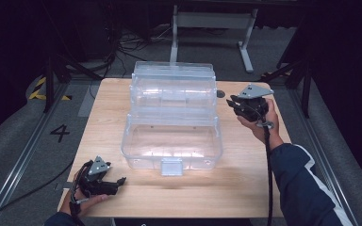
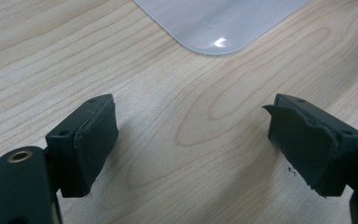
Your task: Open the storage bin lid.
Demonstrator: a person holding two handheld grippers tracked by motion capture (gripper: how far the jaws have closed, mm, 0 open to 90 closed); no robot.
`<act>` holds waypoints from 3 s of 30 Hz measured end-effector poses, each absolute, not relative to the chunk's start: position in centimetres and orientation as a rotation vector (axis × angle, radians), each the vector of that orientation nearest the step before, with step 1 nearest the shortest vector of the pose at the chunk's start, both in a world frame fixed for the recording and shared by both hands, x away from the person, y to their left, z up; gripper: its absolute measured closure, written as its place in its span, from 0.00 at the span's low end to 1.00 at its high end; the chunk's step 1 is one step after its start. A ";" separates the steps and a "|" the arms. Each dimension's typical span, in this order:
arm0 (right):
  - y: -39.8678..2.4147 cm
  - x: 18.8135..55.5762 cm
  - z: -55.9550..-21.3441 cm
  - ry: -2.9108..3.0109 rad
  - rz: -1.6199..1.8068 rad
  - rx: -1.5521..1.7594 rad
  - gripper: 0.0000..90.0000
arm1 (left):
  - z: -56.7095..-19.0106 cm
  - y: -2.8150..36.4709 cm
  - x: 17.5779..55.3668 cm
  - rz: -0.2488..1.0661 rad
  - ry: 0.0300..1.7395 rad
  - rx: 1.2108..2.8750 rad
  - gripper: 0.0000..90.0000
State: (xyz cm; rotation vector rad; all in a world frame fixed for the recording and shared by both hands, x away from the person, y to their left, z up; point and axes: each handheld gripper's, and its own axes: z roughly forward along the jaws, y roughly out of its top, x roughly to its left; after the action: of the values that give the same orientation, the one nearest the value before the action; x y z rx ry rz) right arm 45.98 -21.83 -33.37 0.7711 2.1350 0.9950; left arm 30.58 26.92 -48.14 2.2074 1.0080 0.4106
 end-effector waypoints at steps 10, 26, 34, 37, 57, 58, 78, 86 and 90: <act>-23.1 44.7 -35.9 2.181 0.961 0.761 0.81 | -48.2 26.9 30.6 0.411 1.012 2.205 0.18; -24.5 42.0 -39.6 2.249 0.918 0.757 0.73 | -48.2 26.8 30.5 0.407 1.022 2.198 0.18; -25.3 40.3 -40.8 2.253 0.894 0.745 0.61 | -48.2 26.8 30.5 0.406 1.025 2.197 0.18; -25.8 39.8 -41.3 2.253 0.881 0.753 0.58 | -48.2 26.8 30.5 0.411 1.024 2.198 0.18; -29.1 36.1 -43.7 2.290 0.891 0.767 0.45 | -48.2 26.8 30.5 0.412 1.027 2.197 0.18; -29.3 36.0 -43.9 2.296 0.891 0.775 0.44 | -48.2 26.8 30.5 0.413 1.027 2.197 0.18; -32.7 32.5 -46.6 2.288 0.906 0.938 0.37 | -48.2 26.8 30.4 0.407 1.030 2.196 0.18; -34.8 31.2 -47.8 2.287 0.983 1.087 0.31 | -48.2 26.8 30.5 0.410 1.023 2.199 0.18; -35.3 31.0 -48.5 2.275 1.000 1.164 0.27 | -48.2 26.8 30.6 0.397 1.020 2.201 0.17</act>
State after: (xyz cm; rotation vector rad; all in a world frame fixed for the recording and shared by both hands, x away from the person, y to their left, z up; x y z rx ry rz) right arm 31.01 -35.35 -48.46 1.1642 2.2754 0.9998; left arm 30.57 26.83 -48.17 2.2007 1.0197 0.3973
